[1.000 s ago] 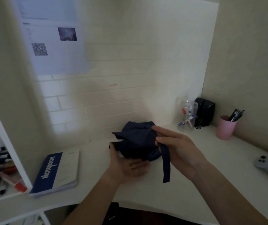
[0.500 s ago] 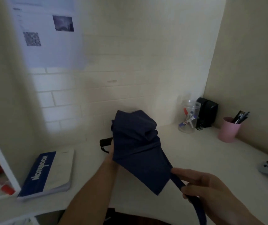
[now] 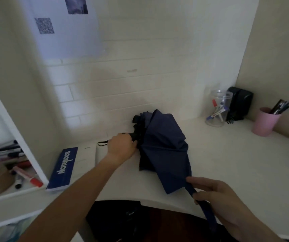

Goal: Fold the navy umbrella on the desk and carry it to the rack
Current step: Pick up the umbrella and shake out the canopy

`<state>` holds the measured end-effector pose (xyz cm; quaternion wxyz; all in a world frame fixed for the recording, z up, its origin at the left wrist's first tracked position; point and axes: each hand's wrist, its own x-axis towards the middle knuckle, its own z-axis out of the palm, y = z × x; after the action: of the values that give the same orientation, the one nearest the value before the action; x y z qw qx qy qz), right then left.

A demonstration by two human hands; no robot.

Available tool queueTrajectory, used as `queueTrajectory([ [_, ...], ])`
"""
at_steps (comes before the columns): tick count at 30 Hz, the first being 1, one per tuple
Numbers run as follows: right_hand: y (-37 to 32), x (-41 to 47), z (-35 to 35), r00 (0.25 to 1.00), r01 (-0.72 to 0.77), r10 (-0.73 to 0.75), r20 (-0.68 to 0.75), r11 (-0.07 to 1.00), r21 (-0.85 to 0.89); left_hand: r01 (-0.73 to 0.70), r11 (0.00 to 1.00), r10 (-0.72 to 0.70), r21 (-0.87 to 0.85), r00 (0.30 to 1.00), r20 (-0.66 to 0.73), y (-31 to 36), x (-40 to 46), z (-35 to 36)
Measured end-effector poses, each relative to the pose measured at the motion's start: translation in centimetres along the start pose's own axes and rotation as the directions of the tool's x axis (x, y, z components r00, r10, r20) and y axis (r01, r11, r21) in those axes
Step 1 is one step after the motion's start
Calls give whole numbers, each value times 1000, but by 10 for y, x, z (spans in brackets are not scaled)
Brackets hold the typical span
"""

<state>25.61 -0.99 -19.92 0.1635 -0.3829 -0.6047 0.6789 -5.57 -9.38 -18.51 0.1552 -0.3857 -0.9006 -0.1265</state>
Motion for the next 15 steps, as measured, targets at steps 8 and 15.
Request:
queueTrajectory([
  [8, 25, -17, 42, 993, 48, -44, -113, 998, 32, -604, 736, 623, -306, 781, -44, 25, -93, -11],
  [15, 72, -42, 52, 963, 49, -78, -259, 992, -118, -595, 778, 628, -201, 736, 254, 12, -132, 34],
])
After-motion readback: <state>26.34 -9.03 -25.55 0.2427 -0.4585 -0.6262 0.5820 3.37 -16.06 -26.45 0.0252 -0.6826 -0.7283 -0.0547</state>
